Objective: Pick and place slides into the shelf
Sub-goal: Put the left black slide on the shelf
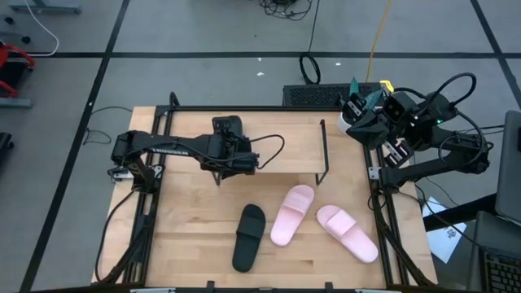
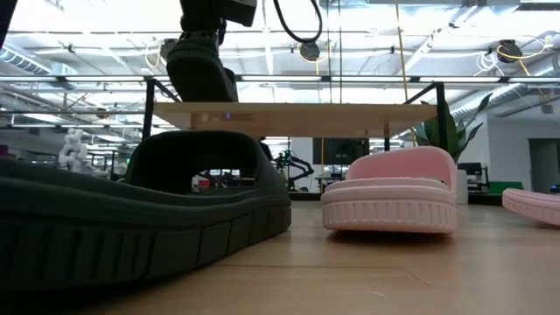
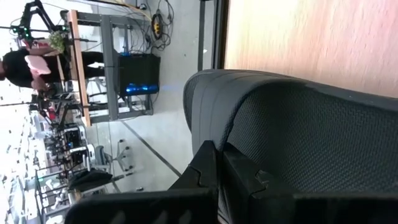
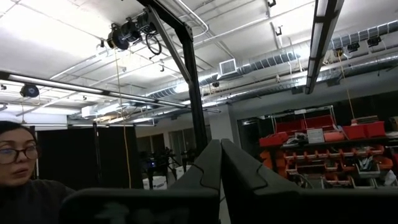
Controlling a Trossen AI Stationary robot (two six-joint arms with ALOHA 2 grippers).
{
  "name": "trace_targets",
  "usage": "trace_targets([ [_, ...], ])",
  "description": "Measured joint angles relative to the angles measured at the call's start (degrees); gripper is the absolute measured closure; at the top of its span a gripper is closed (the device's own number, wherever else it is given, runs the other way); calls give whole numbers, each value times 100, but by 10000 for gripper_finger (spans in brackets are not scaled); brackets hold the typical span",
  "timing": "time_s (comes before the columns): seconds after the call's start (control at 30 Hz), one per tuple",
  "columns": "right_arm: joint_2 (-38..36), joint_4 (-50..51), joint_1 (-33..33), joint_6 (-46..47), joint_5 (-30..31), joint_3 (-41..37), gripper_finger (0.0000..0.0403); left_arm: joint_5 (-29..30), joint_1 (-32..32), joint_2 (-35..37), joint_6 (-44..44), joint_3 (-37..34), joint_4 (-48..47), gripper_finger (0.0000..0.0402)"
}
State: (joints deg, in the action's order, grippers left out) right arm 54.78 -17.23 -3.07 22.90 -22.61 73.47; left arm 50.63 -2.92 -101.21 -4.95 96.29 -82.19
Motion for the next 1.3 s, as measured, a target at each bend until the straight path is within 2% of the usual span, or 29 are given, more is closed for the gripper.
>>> trace_targets([
  [0.63,0,1,0,0,-5,0,403,49,120,1,184,-1,156,401],
  [0.97,0,2,0,0,-7,0,403,203,173,7,297,-507,315,401],
  [1.3,0,2,0,-83,-7,0,403,47,143,7,243,-520,385,401],
])
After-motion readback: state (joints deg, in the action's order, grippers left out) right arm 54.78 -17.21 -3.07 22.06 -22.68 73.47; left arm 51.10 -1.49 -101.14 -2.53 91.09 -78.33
